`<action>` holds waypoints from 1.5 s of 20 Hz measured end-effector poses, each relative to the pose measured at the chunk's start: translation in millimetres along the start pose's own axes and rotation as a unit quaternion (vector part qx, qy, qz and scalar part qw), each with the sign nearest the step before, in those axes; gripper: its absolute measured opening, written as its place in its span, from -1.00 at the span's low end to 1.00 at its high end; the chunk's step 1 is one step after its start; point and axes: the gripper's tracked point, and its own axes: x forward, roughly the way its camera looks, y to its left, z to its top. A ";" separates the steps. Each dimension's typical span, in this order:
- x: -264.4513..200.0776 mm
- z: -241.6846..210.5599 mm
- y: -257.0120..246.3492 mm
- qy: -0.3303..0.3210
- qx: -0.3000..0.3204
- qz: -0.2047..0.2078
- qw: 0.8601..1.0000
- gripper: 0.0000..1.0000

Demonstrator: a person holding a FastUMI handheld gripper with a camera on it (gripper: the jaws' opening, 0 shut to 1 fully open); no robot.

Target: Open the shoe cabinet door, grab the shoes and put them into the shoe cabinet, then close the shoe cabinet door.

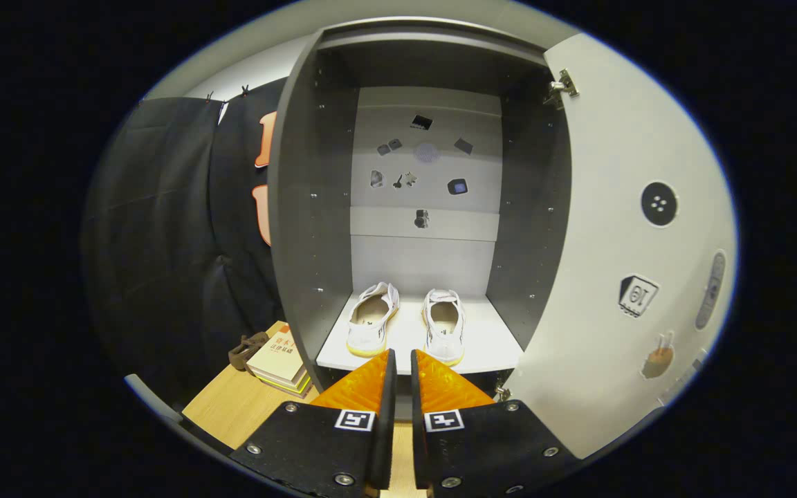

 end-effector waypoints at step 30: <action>-225.9 -84.8 -245.8 -0.024 0.096 -0.117 0.988 -0.34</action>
